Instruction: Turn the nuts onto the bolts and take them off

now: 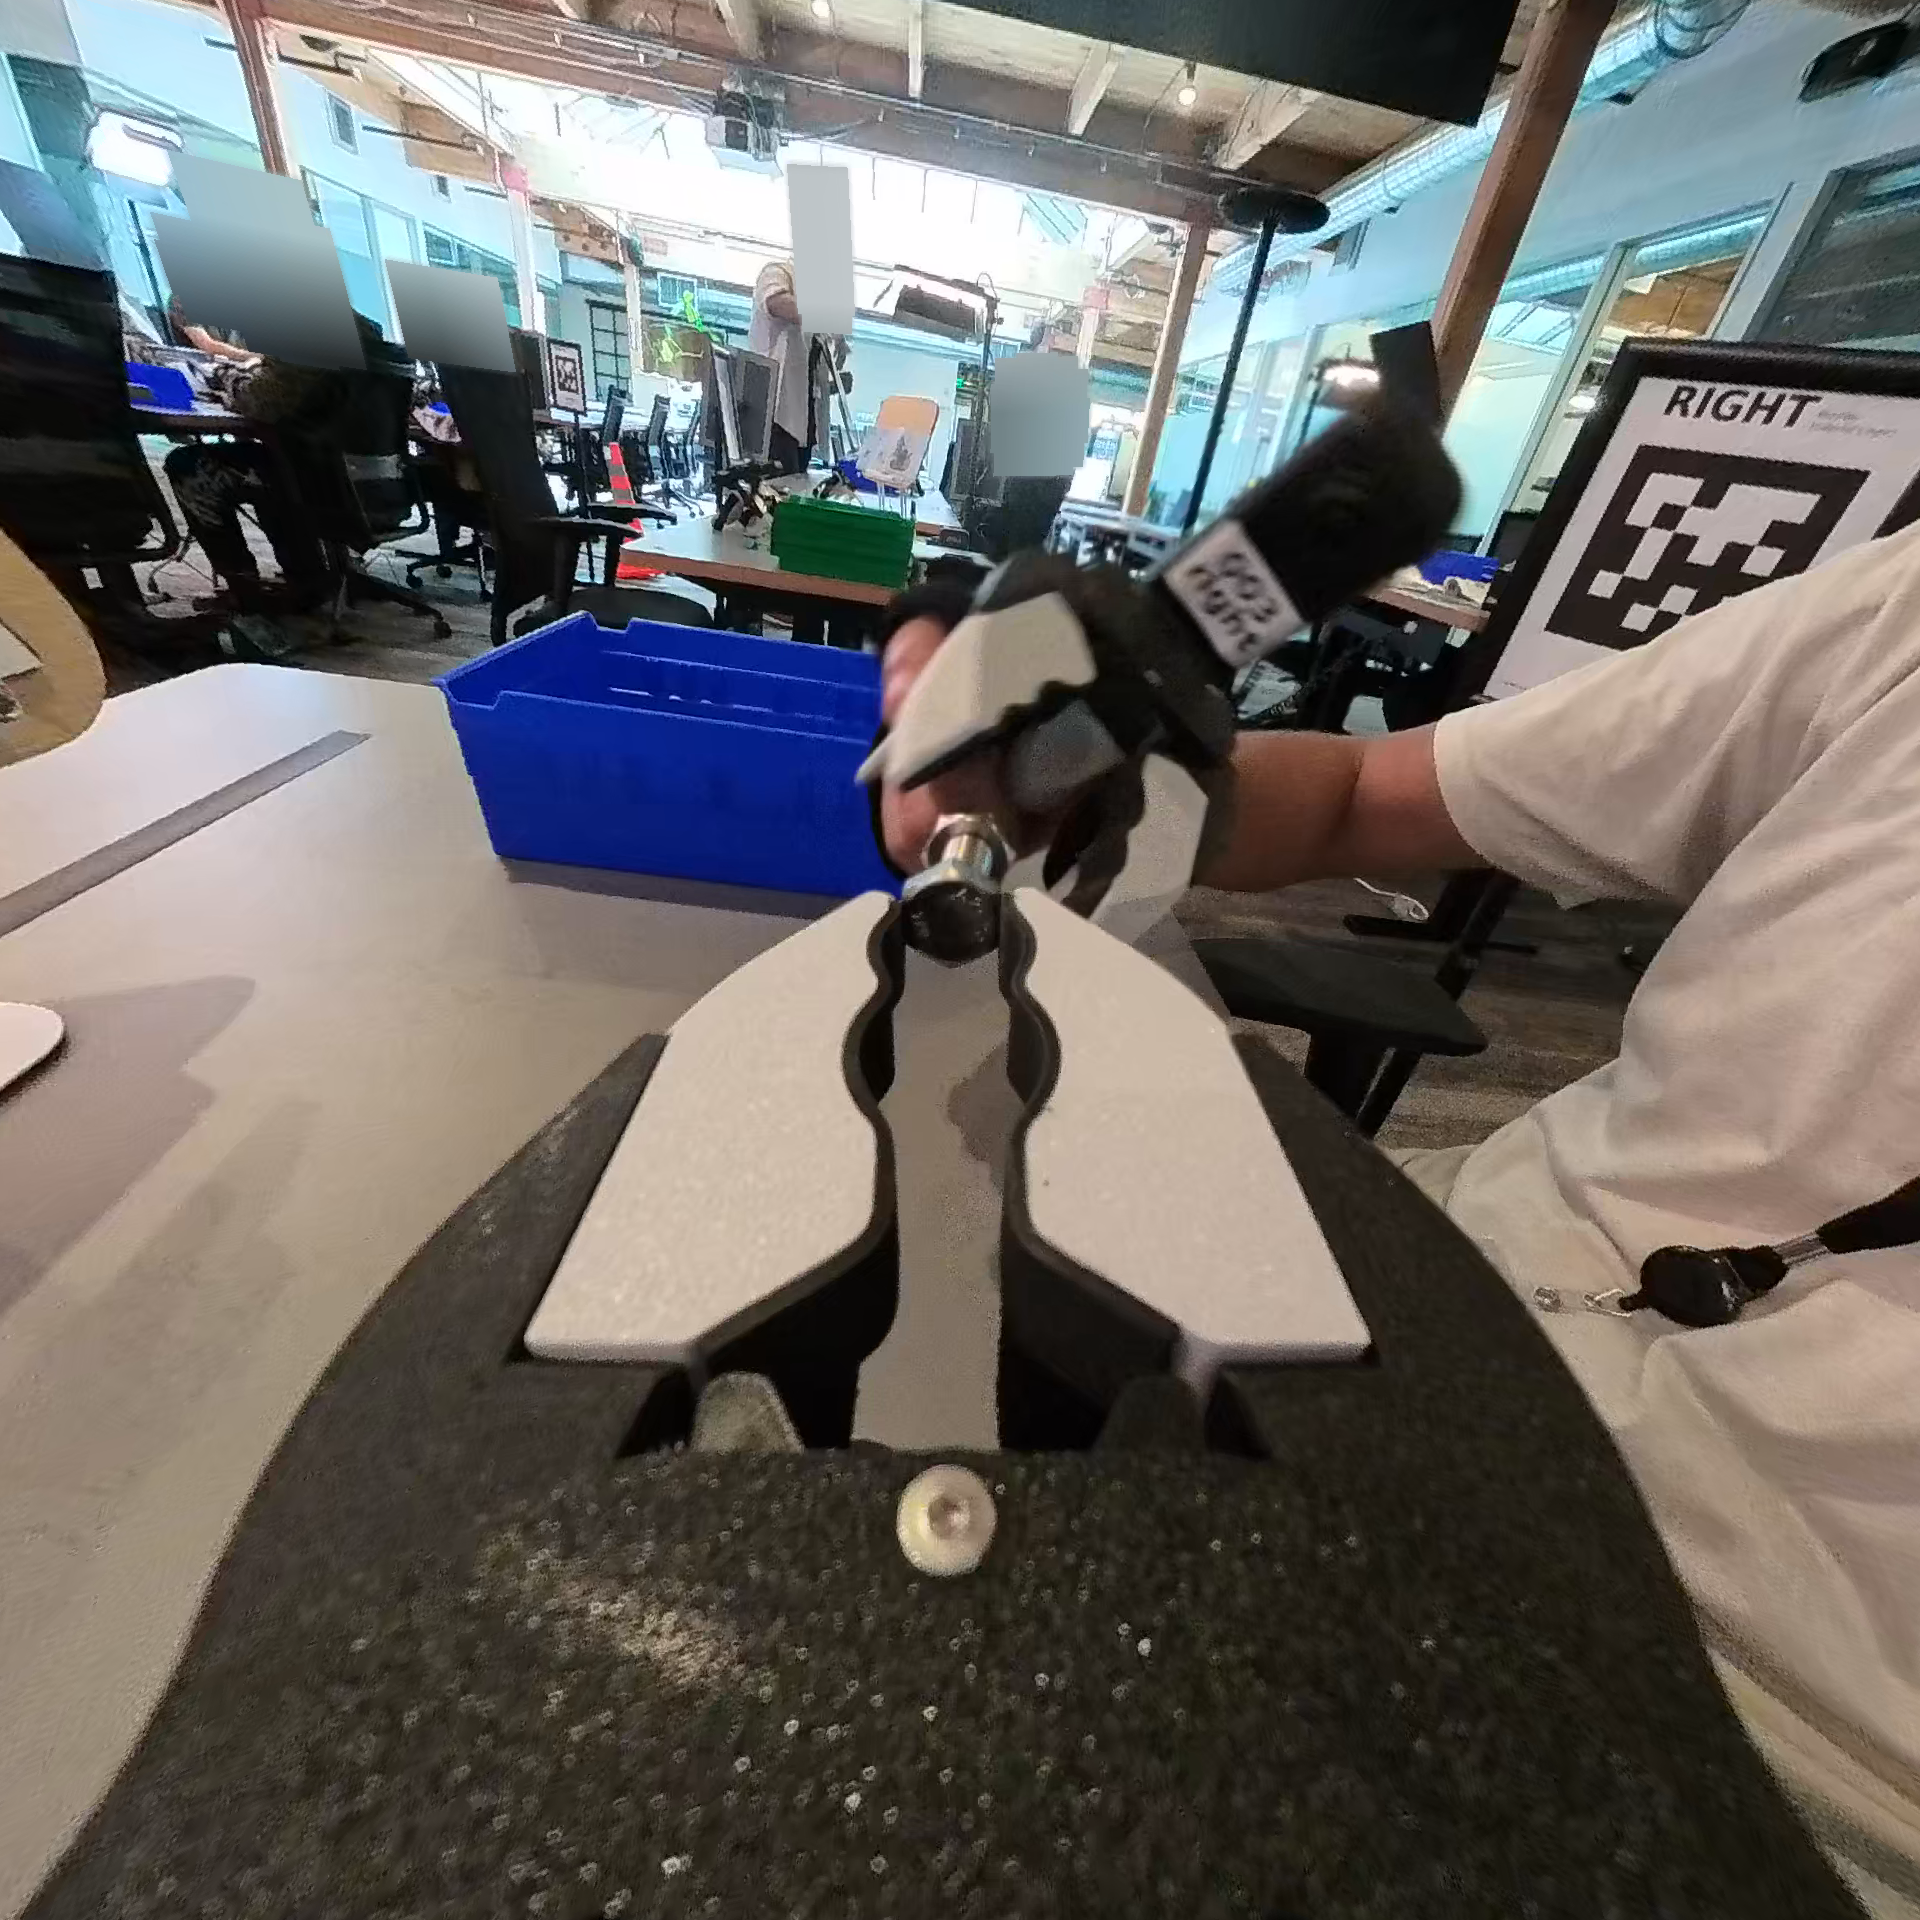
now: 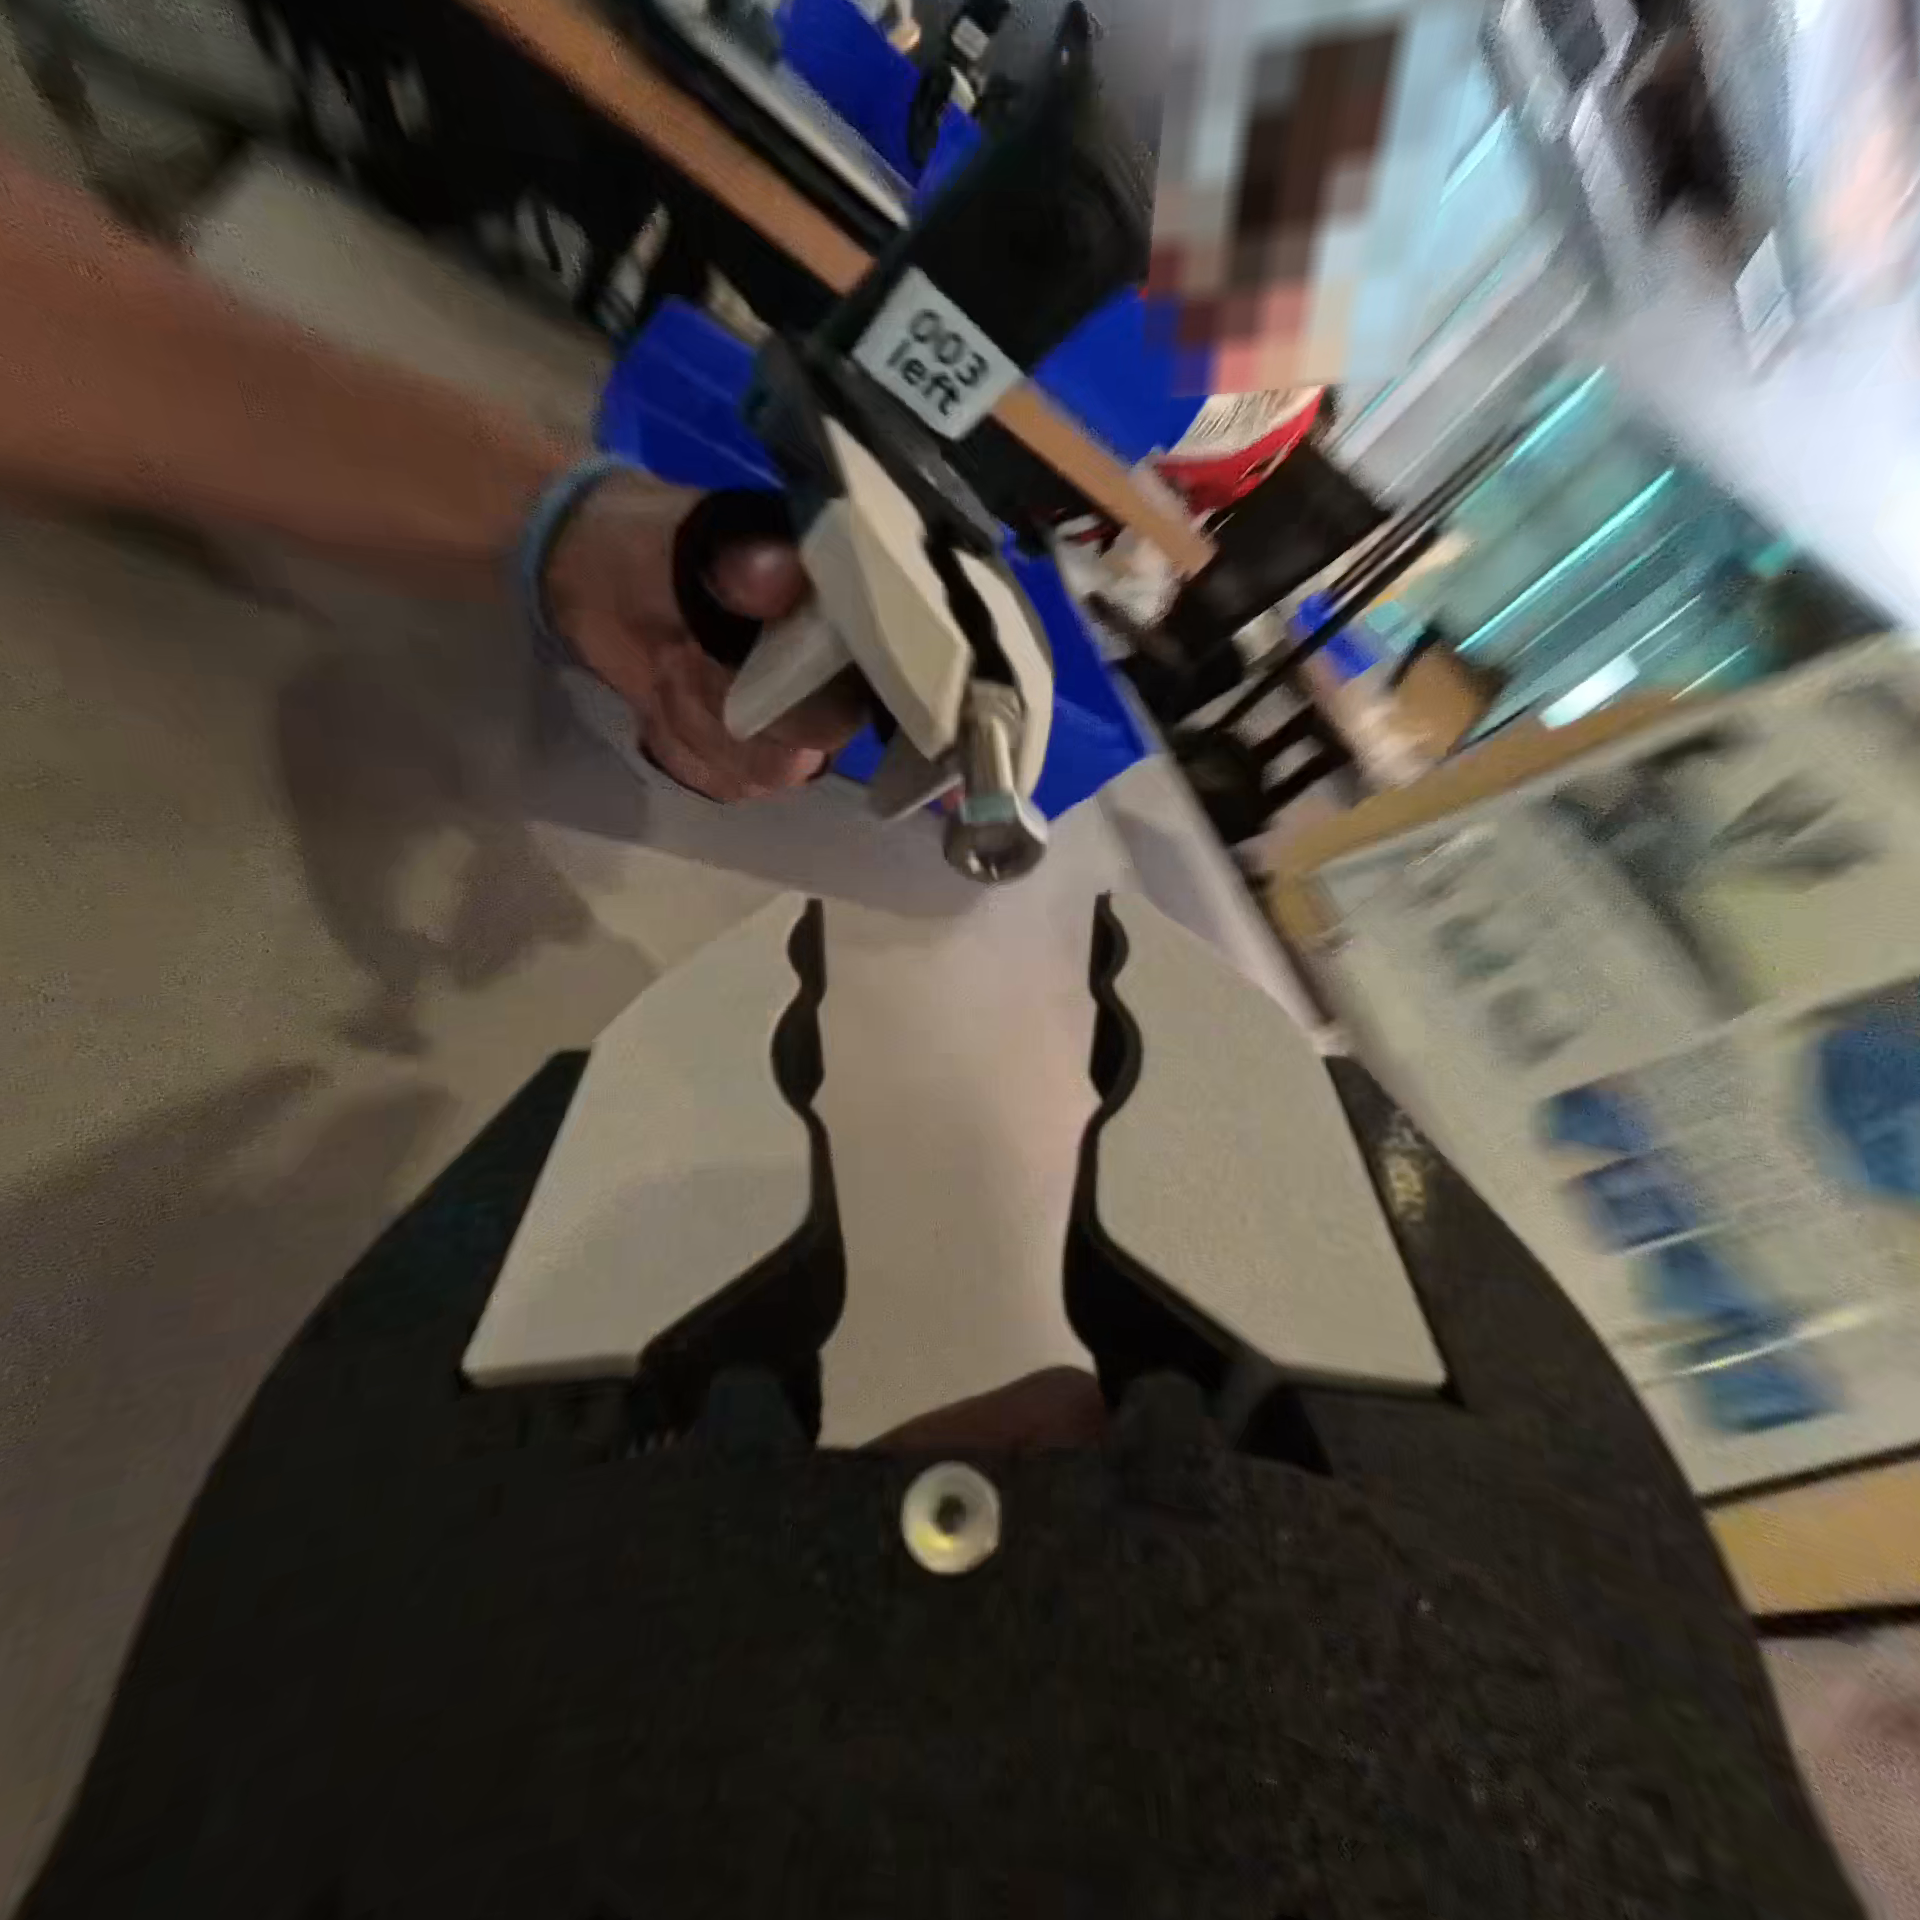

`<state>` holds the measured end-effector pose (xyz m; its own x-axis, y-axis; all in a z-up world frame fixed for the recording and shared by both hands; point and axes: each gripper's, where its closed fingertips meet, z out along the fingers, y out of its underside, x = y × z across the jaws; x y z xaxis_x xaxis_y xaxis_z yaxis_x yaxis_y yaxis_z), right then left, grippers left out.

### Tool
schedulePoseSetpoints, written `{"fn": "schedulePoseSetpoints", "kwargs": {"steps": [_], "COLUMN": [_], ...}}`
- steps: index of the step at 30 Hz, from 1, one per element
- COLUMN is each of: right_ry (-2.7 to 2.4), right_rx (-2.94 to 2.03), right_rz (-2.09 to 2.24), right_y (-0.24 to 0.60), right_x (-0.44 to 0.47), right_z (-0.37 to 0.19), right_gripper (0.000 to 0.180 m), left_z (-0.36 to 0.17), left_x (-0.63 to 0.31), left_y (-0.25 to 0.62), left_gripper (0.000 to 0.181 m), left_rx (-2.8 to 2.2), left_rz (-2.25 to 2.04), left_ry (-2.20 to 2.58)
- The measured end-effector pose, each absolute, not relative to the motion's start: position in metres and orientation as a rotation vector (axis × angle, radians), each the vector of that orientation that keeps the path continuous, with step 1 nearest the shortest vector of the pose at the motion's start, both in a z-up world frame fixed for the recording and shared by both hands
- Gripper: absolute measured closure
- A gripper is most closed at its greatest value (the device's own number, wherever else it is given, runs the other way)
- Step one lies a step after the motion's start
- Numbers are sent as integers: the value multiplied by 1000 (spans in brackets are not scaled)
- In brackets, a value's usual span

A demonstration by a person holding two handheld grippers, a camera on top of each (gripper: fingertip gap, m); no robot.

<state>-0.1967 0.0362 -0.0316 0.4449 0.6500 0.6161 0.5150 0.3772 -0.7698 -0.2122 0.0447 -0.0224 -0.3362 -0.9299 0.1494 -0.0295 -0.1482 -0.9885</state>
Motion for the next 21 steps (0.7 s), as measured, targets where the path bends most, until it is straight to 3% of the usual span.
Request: {"fn": "schedulePoseSetpoints", "kwargs": {"steps": [7,10,21], "right_ry": [-1346,-1349,-697], "right_rx": [-1122,-1149,-1687], "right_rz": [-174,-89,1460], "right_y": [37,34,32], "right_x": [-205,-207,-212], "right_z": [-24,-24,-22], "right_gripper": [149,160,160], "left_z": [-25,-23,-23], "left_x": [-210,-211,-210], "left_y": [29,28,36], "left_gripper": [164,164,164], "left_rx": [-1121,-1107,-1062], "left_rz": [-1614,-1648,-1367], "left_ry": [1451,1443,1455]}}
